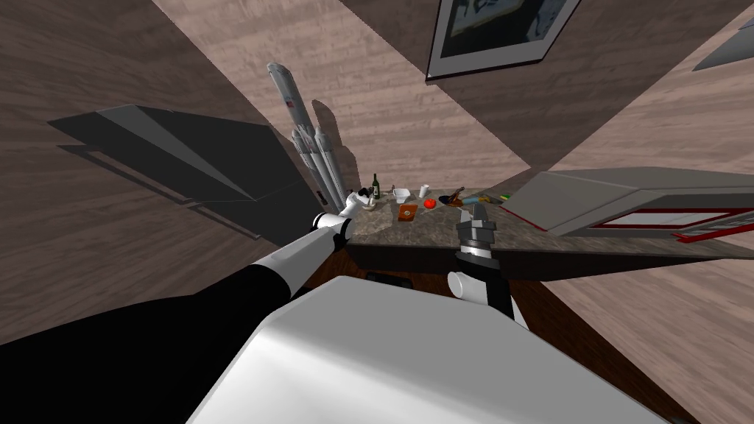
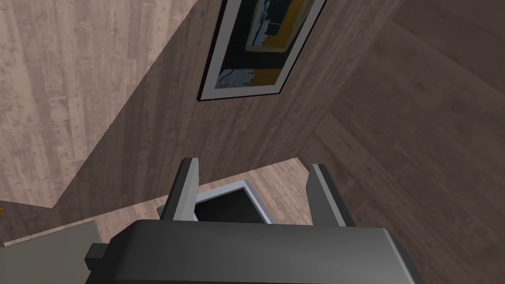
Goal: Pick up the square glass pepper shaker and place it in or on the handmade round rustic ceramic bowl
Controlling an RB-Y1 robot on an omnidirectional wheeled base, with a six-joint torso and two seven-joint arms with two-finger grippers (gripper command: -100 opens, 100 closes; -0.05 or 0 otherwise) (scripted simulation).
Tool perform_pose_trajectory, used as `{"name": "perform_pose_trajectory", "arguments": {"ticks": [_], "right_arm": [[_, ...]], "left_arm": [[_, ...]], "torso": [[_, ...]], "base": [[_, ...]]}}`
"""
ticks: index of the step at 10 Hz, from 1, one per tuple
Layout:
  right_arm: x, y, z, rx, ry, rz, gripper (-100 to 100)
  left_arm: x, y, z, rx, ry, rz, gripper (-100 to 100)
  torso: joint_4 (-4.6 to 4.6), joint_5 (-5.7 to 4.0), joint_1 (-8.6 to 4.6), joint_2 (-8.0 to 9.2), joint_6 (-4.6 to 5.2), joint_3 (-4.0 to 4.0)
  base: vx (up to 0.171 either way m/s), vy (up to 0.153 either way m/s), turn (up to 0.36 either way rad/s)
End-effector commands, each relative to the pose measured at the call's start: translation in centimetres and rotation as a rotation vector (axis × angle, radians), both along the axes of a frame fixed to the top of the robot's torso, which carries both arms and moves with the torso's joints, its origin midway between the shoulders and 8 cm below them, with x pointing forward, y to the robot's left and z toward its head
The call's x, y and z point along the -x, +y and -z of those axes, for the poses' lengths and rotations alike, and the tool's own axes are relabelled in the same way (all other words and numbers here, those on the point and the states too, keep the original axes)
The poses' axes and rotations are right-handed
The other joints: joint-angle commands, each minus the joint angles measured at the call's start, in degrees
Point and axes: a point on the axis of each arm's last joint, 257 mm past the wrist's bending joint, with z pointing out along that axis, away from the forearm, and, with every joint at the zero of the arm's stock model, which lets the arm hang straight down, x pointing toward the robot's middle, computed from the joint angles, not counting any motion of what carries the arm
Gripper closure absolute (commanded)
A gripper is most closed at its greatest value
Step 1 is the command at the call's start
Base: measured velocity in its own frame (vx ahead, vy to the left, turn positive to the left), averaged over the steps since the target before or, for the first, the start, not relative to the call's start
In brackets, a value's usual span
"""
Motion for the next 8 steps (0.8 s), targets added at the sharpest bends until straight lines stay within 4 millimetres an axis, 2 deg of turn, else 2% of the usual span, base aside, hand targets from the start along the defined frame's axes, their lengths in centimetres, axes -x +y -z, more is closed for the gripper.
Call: {"name": "perform_pose_trajectory", "arguments": {"ticks": [1,2,3,8], "right_arm": [[0.00,0.00,0.00,0.000,0.000,0.000,0],[0.00,0.00,0.00,0.000,0.000,0.000,0],[0.00,0.00,0.00,0.000,0.000,0.000,0],[0.00,0.00,0.00,0.000,0.000,0.000,0]], "left_arm": [[0.00,0.02,-0.07,-0.021,0.002,0.006,-100],[0.00,0.00,-0.05,-0.010,0.001,0.003,-100],[0.00,0.01,-0.05,-0.014,0.001,0.004,0],[0.00,0.01,-0.05,-0.014,0.001,0.004,0]], "torso": [[0.00,0.00,0.00,0.00,0.00,0.00],[0.00,0.00,0.00,-0.02,-0.01,-0.01],[-0.01,0.00,-0.02,-0.04,0.00,-0.02],[-0.02,0.00,-0.02,-0.06,0.00,-0.04]], "base": [[-0.009,0.006,0.000],[0.000,0.000,0.000],[0.000,0.000,0.000],[0.000,0.000,0.000]]}}
